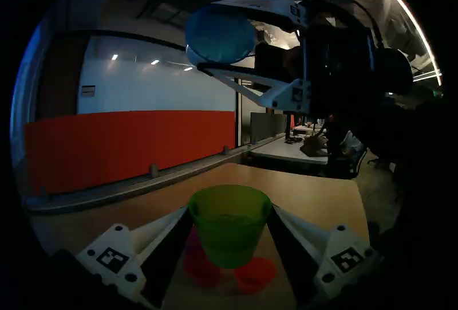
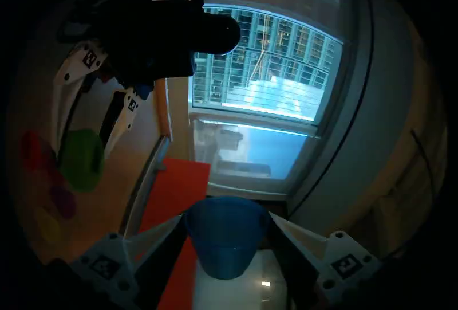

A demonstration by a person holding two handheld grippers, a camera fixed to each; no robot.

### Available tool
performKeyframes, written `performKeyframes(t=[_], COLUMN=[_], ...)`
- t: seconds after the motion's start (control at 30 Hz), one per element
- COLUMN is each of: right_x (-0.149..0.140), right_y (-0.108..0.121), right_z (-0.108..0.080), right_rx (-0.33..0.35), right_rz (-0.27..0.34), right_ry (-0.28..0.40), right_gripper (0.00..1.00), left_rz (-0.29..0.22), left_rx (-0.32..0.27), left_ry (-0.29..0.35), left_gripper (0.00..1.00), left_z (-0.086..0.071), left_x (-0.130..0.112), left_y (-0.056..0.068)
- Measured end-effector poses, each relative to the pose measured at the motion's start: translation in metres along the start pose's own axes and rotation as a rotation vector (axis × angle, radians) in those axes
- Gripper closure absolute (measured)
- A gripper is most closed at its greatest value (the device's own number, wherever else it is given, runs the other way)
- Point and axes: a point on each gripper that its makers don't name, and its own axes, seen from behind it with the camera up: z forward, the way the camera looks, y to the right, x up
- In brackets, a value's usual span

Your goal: Pour water

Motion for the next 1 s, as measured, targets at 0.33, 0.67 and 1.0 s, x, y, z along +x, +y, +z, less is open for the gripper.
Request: performKeyframes(t=[0.33, 0.67, 1.0], right_x=[-0.004, 0.001, 0.026], right_y=[-0.004, -0.005, -0.006], right_z=[-0.009, -0.021, -0.03], right_rx=[0.013, 0.026, 0.072], right_rz=[0.175, 0.585, 1.042], right_ry=[0.01, 0.038, 0.097], right_gripper=[0.08, 0.08, 0.08], left_rz=[0.002, 0.005, 0.014], left_rx=[0.003, 0.01, 0.017], left_ry=[0.001, 0.003, 0.002], left_gripper=[0.13, 0.13, 0.13], left_z=[-0.001, -0.003, -0.004], left_x=[0.001, 0.003, 0.005], left_y=[-0.001, -0.004, -0.006])
